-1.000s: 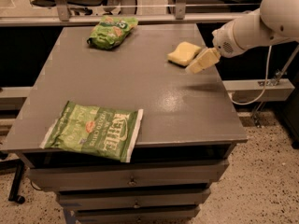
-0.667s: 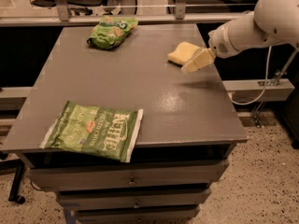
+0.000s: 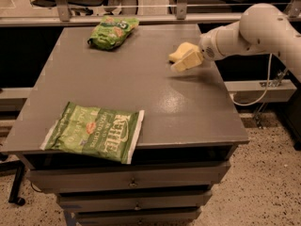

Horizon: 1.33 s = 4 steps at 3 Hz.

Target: Move sponge near green jalapeno chip bag

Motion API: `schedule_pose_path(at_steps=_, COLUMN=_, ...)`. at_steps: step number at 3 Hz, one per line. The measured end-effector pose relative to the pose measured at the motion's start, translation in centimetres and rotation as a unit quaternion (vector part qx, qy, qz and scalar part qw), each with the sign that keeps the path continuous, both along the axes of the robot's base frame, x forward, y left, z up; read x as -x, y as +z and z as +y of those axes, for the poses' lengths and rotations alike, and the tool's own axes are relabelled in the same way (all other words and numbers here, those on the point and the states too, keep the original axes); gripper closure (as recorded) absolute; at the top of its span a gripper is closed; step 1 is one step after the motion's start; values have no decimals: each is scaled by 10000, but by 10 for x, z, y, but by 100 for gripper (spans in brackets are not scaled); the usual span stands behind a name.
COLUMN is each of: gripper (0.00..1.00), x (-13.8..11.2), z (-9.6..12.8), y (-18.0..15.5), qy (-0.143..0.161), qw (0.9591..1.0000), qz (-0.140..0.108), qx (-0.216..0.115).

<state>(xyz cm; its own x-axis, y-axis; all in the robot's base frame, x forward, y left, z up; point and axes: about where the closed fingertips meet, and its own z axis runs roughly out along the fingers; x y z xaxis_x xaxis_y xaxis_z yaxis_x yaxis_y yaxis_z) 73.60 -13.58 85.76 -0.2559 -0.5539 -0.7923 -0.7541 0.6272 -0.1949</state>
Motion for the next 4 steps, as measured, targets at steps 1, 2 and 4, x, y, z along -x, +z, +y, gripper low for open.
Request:
schedule_pose_path(at_steps=1, gripper=0, x=-16, z=5, y=-4, qy=-87, qw=9998, qz=-128, qx=-117)
schedule_pose_path(at_steps=2, gripper=17, x=-33, z=-1, y=-6, qy=-271, qw=9992, qz=-243, qx=-151)
schedule_pose_path(at_steps=4, gripper=64, x=-41, z=-12, y=-11, qy=-504, qw=9981, qz=-289, qx=-225)
